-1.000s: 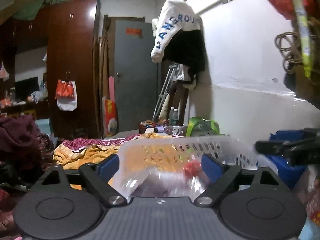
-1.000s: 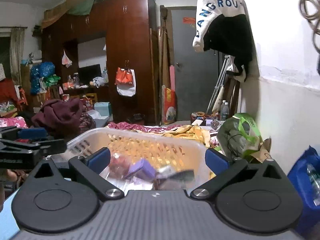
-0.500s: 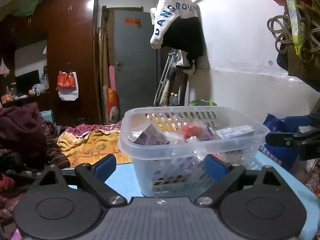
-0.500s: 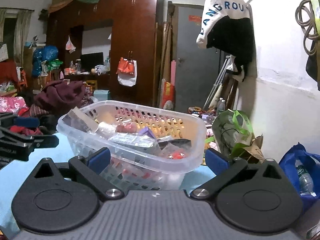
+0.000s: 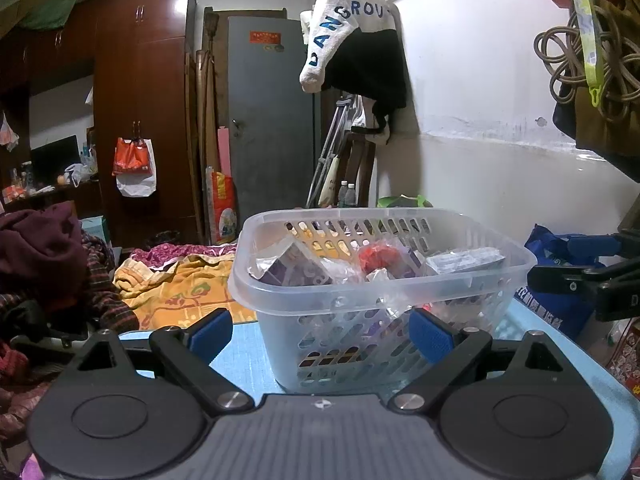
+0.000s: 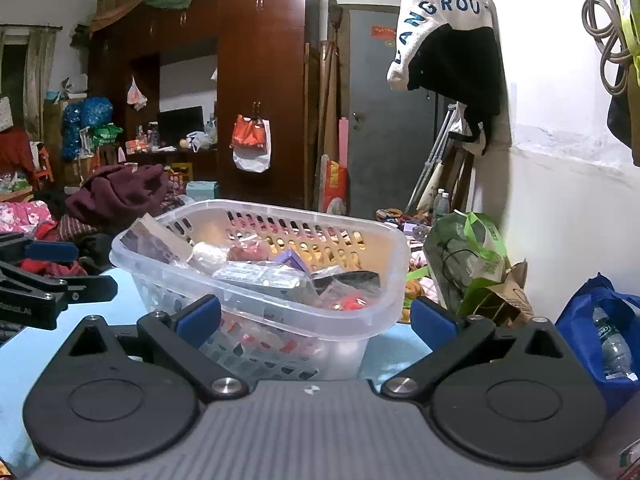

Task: Organize objects

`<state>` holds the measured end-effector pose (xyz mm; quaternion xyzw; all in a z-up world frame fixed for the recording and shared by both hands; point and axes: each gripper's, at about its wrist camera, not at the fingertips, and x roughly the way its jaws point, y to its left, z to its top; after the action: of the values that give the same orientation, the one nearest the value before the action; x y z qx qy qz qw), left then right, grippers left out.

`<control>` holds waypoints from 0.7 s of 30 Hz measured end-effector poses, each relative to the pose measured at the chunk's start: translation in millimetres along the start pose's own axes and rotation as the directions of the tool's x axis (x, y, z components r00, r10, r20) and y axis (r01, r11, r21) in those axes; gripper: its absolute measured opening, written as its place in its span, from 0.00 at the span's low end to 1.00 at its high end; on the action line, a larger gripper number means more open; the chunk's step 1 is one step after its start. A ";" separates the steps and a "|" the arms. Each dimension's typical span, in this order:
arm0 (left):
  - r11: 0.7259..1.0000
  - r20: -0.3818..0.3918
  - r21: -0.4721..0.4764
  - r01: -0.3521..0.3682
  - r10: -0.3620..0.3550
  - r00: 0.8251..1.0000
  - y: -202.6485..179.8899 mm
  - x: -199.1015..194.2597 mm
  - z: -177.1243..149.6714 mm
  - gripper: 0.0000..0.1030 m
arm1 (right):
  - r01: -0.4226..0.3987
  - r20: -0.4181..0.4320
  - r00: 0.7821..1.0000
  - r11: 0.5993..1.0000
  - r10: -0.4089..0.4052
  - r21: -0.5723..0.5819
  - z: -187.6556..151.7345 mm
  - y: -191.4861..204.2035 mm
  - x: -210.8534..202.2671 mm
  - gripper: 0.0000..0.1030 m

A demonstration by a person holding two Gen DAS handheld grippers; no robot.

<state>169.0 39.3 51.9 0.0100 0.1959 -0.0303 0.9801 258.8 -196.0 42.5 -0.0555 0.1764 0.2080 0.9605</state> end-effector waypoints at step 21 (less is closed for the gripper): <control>1.000 0.020 -0.020 -0.002 0.002 1.000 -0.1 -5.6 1.6 0.94 | 0.000 0.010 1.000 1.000 0.000 0.012 -1.1 -0.5 -3.9 1.00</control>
<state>164.5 39.5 55.6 0.0001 0.1863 -0.0275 0.9821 255.4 -198.1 42.9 -0.0489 0.1730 0.2071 0.9617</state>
